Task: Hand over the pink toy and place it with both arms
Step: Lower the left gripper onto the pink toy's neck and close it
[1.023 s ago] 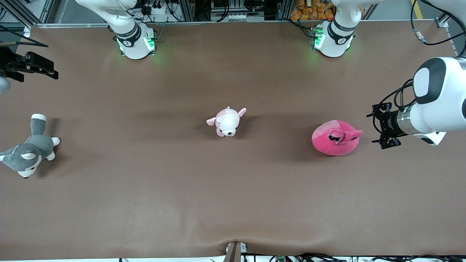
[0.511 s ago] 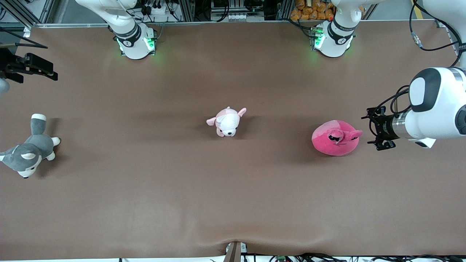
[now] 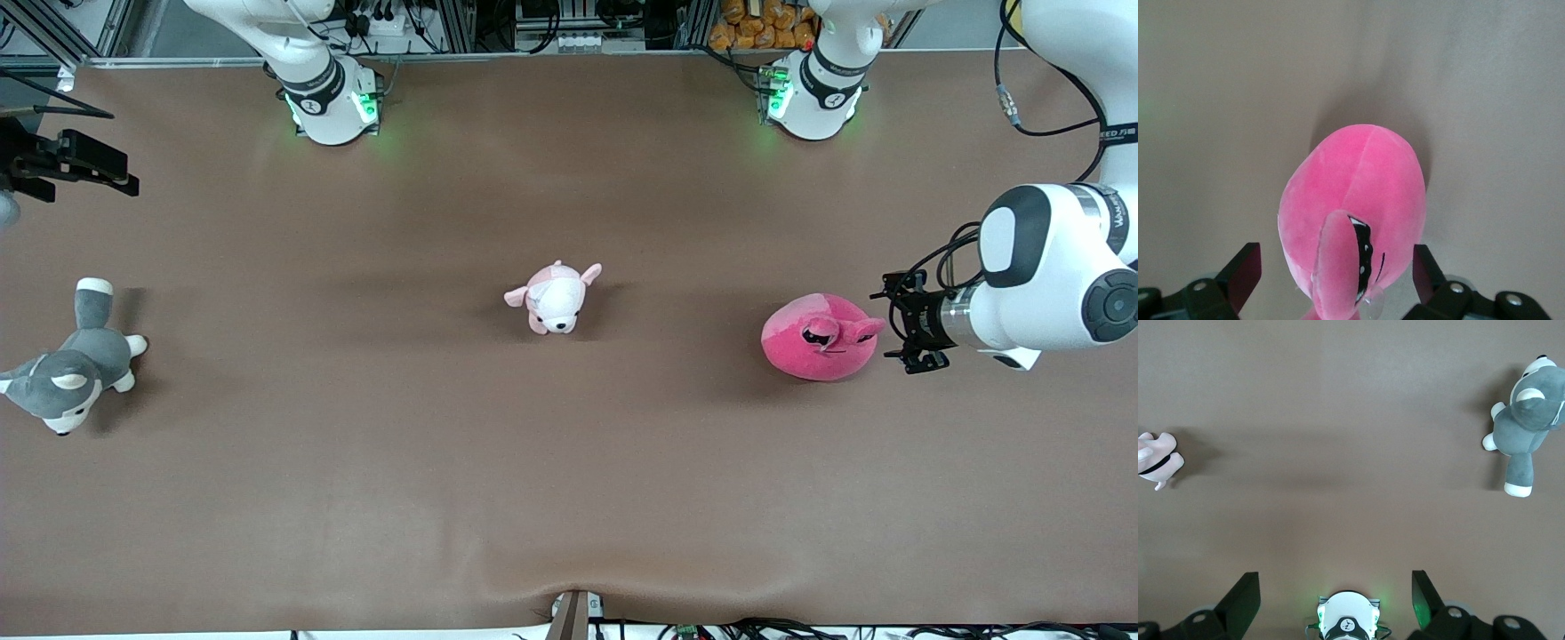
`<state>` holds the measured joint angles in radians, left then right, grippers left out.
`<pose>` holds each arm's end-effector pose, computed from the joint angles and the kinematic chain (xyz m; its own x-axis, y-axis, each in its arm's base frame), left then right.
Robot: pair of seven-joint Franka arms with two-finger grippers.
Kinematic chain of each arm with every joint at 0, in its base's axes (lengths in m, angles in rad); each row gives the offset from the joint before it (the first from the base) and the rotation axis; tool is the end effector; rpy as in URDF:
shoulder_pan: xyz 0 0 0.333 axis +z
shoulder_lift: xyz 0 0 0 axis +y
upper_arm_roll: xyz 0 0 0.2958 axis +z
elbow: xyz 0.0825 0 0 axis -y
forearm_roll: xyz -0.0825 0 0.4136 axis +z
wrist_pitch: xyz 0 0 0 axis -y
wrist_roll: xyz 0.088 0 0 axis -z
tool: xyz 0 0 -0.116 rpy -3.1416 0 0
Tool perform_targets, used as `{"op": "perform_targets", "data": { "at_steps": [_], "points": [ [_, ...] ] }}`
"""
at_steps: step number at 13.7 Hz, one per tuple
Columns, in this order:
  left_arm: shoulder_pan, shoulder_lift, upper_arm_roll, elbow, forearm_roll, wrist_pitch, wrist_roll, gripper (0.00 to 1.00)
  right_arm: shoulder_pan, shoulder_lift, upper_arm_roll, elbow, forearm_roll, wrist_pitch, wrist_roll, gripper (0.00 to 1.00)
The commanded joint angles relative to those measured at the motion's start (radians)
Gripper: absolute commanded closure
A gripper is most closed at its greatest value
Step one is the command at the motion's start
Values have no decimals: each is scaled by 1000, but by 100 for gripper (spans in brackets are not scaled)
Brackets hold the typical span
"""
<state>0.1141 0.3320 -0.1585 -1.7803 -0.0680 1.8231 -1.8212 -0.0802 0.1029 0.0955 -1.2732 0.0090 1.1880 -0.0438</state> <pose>0.6222 -0.0297 0.3099 -0.2367 0.9709 -0.0362 0.9291 0.2153 -0.3008 0.5668 0.0066 0.6496 0.9806 0.0635 -0.1855 0.0595 -0.9979 -0.0268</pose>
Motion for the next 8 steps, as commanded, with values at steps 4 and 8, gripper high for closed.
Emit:
{"op": "perform_targets", "data": {
  "at_steps": [4,8],
  "points": [
    [1,-7,-4,-36,-16,36,2,7,-10,17,4,47,3,-10,5,0],
    [2,-5,-3,-37,-33,42,2,26,-6,15,6,47,5,-33,7,0]
  ]
}}
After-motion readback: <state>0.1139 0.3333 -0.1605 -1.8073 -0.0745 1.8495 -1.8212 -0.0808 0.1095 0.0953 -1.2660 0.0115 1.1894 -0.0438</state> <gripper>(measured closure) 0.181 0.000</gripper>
